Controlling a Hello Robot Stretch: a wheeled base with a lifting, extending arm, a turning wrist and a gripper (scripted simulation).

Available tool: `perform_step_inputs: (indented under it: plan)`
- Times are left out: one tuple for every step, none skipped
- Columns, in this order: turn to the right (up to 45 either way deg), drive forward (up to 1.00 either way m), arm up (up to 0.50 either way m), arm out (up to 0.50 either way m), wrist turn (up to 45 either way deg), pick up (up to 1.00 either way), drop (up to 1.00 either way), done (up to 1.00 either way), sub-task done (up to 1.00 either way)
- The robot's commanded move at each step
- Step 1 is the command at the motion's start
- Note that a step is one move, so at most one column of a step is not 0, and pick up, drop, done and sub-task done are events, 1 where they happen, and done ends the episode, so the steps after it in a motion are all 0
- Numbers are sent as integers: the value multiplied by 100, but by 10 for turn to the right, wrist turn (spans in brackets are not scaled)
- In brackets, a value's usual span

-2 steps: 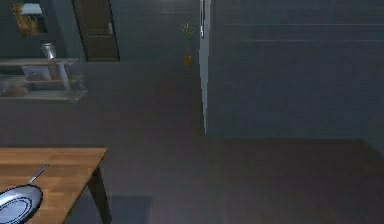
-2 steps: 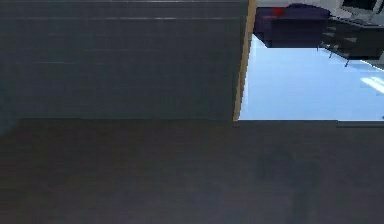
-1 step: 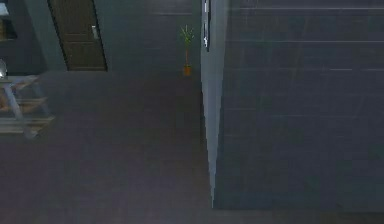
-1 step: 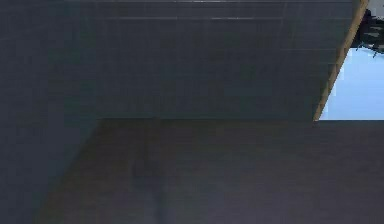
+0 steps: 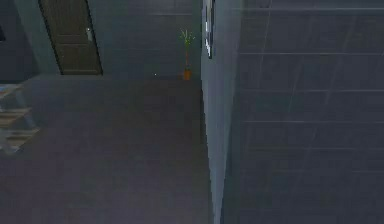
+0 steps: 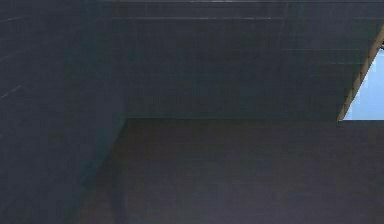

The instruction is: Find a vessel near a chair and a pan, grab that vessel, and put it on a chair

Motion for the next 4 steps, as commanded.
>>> perform_step_inputs:
  plan:
    - [-420, 0, 0, 0, 0, 0, 0, 0, 0]
    - [0, 40, 0, 0, 0, 0, 0, 0, 0]
    - [-390, 0, 0, 0, 0, 0, 0, 0, 0]
    - [0, 100, 0, 0, 0, 0, 0, 0, 0]
